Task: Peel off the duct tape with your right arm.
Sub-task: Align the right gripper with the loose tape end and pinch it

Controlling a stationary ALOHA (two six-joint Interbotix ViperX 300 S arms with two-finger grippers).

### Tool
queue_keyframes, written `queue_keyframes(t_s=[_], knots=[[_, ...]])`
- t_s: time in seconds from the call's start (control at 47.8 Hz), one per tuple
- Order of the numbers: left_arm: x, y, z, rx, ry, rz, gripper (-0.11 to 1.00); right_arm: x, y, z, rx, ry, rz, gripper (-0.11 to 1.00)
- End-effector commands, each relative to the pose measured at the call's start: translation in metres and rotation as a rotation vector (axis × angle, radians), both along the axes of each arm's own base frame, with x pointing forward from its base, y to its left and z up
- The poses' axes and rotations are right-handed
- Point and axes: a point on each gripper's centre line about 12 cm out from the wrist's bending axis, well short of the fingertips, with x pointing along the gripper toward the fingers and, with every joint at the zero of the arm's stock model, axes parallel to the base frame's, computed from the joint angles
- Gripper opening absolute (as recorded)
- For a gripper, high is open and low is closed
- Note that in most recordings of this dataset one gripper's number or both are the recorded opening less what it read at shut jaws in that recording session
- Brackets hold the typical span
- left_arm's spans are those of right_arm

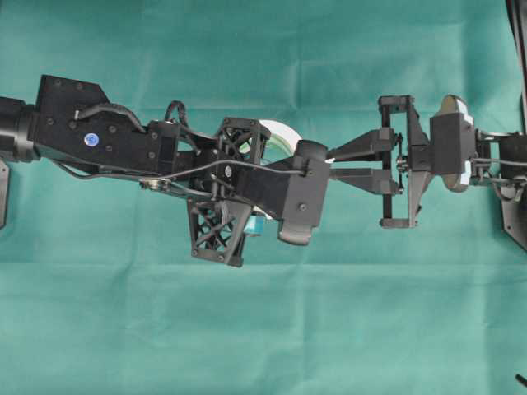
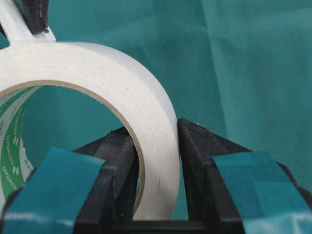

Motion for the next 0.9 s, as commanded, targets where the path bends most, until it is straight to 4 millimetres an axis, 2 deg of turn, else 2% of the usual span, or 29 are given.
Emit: queue_keyframes(t_s=[0.0, 0.272, 0.879], knots=[[-0.001, 0.001, 0.0192, 0.001, -0.051, -0.001, 0.21, 0.0041, 0.0004, 0.0063, -0.001, -0.025, 0.002, -0.05], [-0.001, 0.0012, 0.0192, 0.002, -0.051, -0.002, 0.21, 0.0087, 0.0018, 0.0042, -0.003, -0.018, 0.008, -0.05], [-0.0023, 0.0011, 0.0159, 0.001, -0.042, 0.0, 0.21, 0.0041, 0.002, 0.0026, -0.009, -0.024, 0.01, -0.09]])
